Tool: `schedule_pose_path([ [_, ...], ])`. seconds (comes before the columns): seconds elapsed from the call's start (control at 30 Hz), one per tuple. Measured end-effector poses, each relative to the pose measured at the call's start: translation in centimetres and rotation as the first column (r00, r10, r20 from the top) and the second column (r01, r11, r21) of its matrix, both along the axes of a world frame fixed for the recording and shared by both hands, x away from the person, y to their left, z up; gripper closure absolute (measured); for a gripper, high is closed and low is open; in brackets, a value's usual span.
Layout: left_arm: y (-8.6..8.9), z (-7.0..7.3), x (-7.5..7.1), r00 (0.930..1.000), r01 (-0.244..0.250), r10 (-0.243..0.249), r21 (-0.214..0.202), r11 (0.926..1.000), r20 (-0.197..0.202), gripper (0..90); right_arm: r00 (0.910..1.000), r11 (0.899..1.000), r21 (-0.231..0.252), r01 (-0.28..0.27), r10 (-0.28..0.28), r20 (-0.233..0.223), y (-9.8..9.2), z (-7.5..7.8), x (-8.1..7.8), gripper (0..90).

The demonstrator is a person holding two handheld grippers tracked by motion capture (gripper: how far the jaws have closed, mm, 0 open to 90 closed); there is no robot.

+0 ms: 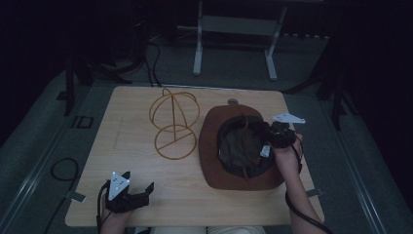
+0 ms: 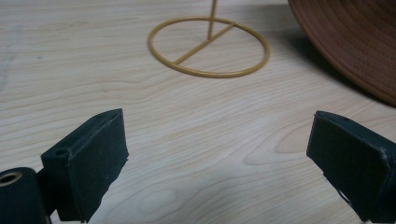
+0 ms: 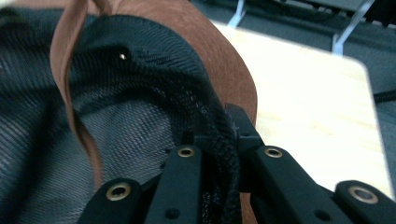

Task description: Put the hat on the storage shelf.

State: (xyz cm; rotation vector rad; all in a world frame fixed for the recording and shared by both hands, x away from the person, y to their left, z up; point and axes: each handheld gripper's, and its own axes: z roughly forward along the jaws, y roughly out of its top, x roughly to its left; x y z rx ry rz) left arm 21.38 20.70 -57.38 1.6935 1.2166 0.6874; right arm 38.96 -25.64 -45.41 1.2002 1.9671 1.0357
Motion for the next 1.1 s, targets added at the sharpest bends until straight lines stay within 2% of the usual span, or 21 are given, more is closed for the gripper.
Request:
schedule_pose_path([
  [0.03, -0.2, 0.1, 0.1, 1.0000, 0.002, -0.002, 0.005, 1.0000, -0.002, 5.5, 1.0000, 1.000, 0.000, 0.000, 0.000, 0.000, 0.0, 0.0, 0.0, 84.5],
  [0.07, -0.4, 0.2, 0.2, 0.9999, 0.014, -0.014, -0.005, 0.9999, -0.006, 5.5, 0.9998, 1.000, 0.011, -0.002, 0.002, 0.020, -0.4, 0.9, -0.5, 84.5],
  [0.17, -1.4, 0.8, 0.4, 0.9985, 0.054, -0.054, -0.019, 0.9984, -0.007, 5.5, 0.9992, 0.999, 0.032, 0.001, -0.003, 0.040, -1.1, 1.7, -1.1, 84.6],
  [0.23, -2.2, 1.3, 0.6, 0.9968, 0.080, -0.080, -0.005, 0.9968, -0.010, 5.5, 0.9989, 0.999, 0.045, 0.000, -0.002, 0.046, -1.3, 1.9, -1.4, 84.6],
  [0.3, -3.0, 1.8, 0.9, 0.9939, 0.109, -0.109, -0.010, 0.9940, -0.017, 5.5, 0.9983, 0.998, 0.069, -0.005, 0.001, 0.059, -1.9, 2.2, -2.1, 84.6],
  [0.4, -4.2, 2.6, 1.5, 0.9895, 0.143, -0.144, -0.033, 0.9892, -0.019, 5.5, 0.9980, 0.997, 0.081, -0.012, 0.007, 0.063, -2.1, 2.3, -2.5, 84.5],
  [0.43, -4.6, 2.8, 1.7, 0.9875, 0.156, -0.157, -0.028, 0.9873, -0.017, 5.5, 0.9982, 0.995, 0.097, -0.017, 0.011, 0.059, -2.3, 2.3, -2.9, 84.5],
  [0.5, -5.1, 3.0, 1.8, 0.9856, 0.168, -0.169, -0.025, 0.9854, -0.013, 5.5, 0.9982, 0.995, 0.097, -0.017, 0.011, 0.059, -2.3, 2.3, -2.9, 84.5],
  [0.53, -6.2, 3.4, 2.1, 0.9794, 0.201, -0.201, -0.018, 0.9794, -0.014, 5.5, 0.9982, 0.995, 0.098, -0.017, 0.011, 0.060, -2.4, 2.3, -3.0, 84.5],
  [0.7, -8.6, 4.3, 2.8, 0.9646, 0.263, -0.263, -0.003, 0.9647, -0.015, 5.5, 0.9985, 0.996, 0.083, -0.013, 0.009, 0.054, -2.7, 1.7, -3.5, 84.5],
  [0.93, -11.2, 5.9, 4.1, 0.9481, 0.318, -0.318, -0.007, 0.9481, -0.007, 5.6, 0.9990, 0.996, 0.087, -0.007, 0.003, 0.046, -2.7, 1.2, -3.8, 84.5],
  [1.1, -12.7, 7.8, 5.1, 0.9339, 0.357, -0.357, 0.025, 0.9337, 0.008, 5.5, 0.9990, 0.997, 0.082, -0.005, 0.001, 0.045, -2.8, 1.0, -3.9, 84.5],
])
